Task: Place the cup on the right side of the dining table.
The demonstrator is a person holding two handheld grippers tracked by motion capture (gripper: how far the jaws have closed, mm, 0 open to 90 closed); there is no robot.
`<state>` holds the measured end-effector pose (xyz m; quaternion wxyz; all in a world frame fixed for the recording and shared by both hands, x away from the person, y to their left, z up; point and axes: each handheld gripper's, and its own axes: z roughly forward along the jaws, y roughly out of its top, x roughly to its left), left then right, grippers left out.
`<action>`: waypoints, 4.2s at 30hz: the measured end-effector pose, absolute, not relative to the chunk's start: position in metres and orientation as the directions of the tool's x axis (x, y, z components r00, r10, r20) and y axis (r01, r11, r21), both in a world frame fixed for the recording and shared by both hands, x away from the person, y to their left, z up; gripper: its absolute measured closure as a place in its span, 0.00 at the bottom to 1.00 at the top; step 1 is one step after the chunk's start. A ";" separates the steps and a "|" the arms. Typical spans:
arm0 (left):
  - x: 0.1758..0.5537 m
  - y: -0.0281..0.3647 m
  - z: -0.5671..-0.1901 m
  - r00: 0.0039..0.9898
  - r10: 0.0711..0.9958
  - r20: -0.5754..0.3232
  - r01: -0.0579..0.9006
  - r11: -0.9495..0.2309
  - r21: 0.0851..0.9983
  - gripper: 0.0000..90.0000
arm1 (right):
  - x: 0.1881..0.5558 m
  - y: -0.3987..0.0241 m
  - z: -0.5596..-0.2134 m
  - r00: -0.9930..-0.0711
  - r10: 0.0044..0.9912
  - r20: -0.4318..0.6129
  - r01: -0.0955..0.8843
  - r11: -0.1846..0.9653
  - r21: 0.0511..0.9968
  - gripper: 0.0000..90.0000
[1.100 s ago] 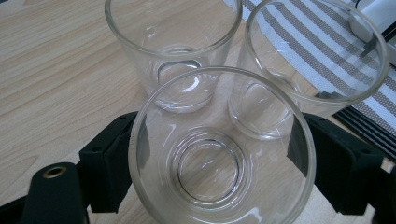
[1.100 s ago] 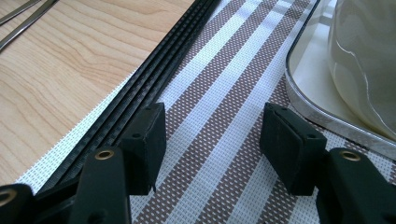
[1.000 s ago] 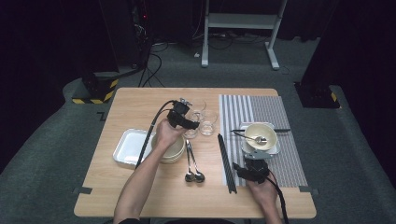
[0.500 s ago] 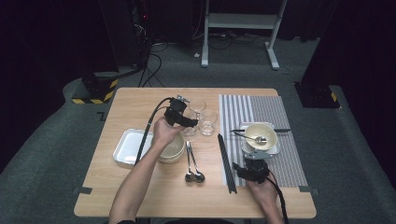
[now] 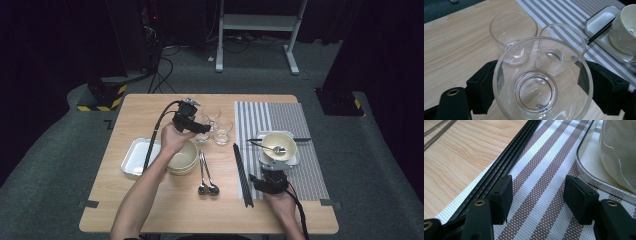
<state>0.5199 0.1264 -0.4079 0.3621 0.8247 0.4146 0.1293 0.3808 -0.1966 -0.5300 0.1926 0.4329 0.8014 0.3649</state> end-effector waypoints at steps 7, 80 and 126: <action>0.520 0.125 -0.401 0.628 0.773 -0.094 0.588 -0.392 0.708 0.21 | 0.383 -0.202 -0.528 -0.545 0.837 0.052 0.578 0.330 0.746 0.44; 0.545 0.091 -0.356 0.676 0.727 -0.122 0.560 -0.398 0.727 0.21 | 0.460 -0.262 -0.442 -0.586 0.801 0.120 0.472 0.217 0.855 0.46; 0.562 0.048 -0.354 0.718 0.689 -0.102 0.530 -0.446 0.721 0.21 | 0.511 -0.218 -0.429 -0.717 0.682 0.147 0.436 0.273 0.858 0.28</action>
